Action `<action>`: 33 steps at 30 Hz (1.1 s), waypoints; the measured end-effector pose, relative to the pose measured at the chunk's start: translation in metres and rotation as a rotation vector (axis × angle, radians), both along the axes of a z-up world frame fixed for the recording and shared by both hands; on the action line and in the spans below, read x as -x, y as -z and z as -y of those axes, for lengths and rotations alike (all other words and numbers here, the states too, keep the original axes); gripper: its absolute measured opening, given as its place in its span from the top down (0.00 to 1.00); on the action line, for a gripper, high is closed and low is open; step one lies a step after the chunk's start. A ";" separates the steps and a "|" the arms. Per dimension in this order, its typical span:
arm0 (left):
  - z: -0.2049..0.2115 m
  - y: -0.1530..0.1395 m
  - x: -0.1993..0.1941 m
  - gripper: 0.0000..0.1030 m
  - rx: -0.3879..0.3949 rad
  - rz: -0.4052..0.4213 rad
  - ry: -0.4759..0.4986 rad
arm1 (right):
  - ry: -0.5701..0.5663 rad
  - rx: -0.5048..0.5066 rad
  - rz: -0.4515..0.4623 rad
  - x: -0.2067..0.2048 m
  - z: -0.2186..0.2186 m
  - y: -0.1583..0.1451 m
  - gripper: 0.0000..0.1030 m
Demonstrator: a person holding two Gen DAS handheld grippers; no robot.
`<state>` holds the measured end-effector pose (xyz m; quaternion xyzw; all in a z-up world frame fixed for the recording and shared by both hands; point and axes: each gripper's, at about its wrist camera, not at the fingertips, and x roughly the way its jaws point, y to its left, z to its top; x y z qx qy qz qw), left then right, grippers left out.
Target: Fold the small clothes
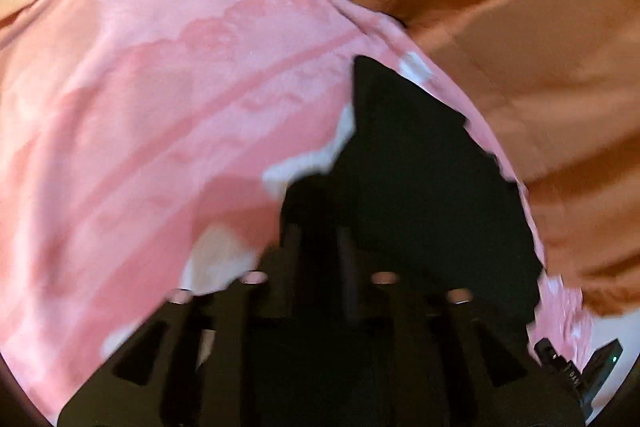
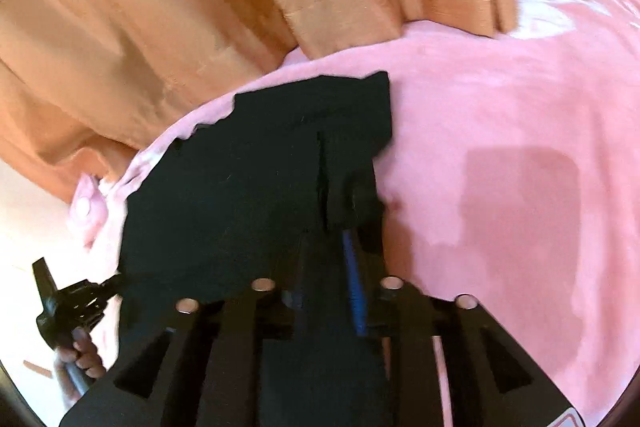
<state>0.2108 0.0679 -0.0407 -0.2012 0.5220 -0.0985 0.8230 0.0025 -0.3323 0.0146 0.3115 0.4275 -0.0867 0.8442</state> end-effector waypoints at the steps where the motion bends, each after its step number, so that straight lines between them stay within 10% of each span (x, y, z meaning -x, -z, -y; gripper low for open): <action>1: -0.004 -0.007 0.013 0.45 -0.020 0.001 0.014 | 0.010 0.008 0.021 0.020 -0.006 -0.008 0.63; 3: -0.015 -0.019 0.049 0.29 -0.072 0.044 0.055 | 0.045 0.007 0.018 0.074 -0.019 -0.011 0.42; 9: -0.073 0.017 0.156 0.24 -0.070 -0.051 0.068 | -0.004 -0.060 -0.123 0.193 -0.071 0.038 0.42; 15: -0.090 0.025 0.197 0.24 -0.023 -0.037 0.056 | -0.100 -0.017 -0.090 0.211 -0.105 0.043 0.49; 17: -0.081 0.024 0.194 0.44 -0.073 -0.023 0.084 | -0.121 0.024 -0.102 0.203 -0.108 0.043 0.93; 19: -0.079 0.025 0.190 0.90 -0.066 -0.029 0.106 | -0.110 -0.022 -0.099 0.201 -0.103 0.045 0.94; 20: -0.079 0.027 0.188 0.95 -0.032 -0.053 0.104 | -0.094 -0.032 -0.082 0.204 -0.100 0.041 0.94; 26: -0.095 -0.019 0.243 0.98 0.029 0.016 0.189 | -0.051 0.055 0.018 0.261 -0.081 -0.023 0.96; 33: -0.103 -0.036 0.367 0.98 0.003 -0.031 0.335 | -0.109 0.116 -0.132 0.371 -0.101 -0.047 0.96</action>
